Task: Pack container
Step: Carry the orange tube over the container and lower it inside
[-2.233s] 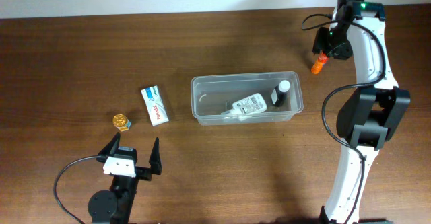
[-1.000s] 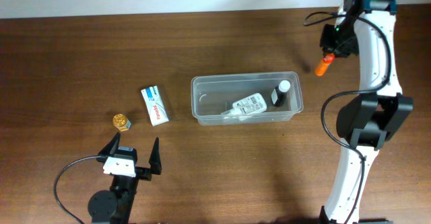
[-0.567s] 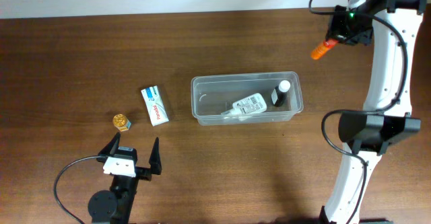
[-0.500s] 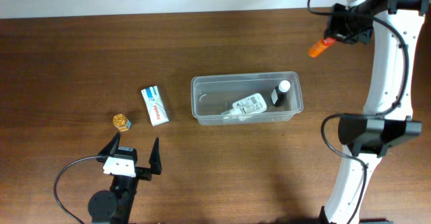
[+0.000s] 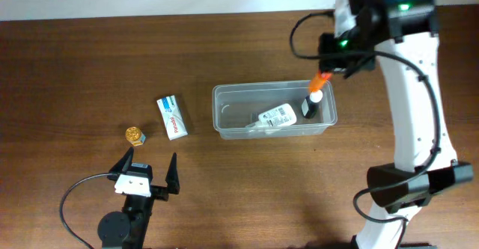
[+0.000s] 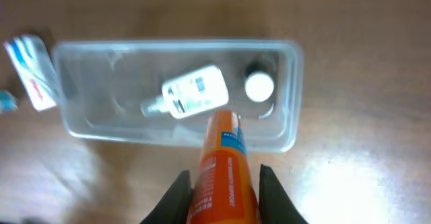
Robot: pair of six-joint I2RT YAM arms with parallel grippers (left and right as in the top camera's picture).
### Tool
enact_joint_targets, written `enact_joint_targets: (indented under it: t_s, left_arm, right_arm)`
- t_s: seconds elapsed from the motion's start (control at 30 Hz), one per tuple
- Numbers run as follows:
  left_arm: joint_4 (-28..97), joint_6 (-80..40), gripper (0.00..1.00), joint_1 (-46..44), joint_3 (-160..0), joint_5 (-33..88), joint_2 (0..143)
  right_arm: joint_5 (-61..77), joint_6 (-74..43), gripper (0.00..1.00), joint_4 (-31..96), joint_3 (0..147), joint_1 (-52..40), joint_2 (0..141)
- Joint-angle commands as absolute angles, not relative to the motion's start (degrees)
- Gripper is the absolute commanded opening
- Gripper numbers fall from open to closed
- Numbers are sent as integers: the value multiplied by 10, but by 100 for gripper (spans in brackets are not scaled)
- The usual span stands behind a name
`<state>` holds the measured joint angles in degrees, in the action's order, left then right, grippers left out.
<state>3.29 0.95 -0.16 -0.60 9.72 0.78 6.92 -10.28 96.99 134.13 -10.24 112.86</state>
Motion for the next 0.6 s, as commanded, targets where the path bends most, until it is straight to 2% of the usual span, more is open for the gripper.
enact_joint_targets:
  t_s: [0.0,0.23,0.57]
  left_arm:
    - [37,18,99,3,-6,107,3]
    - [37,18,99,3,-6,107,3]
    - [37,18,99,3,-6,107,3]
  right_arm:
    - [50,-98,17,973,1298,-124,1117]
    - [23,-106,16,954,1213,-144,1117]
    - [23,-110,17,843,1107,-146,1117]
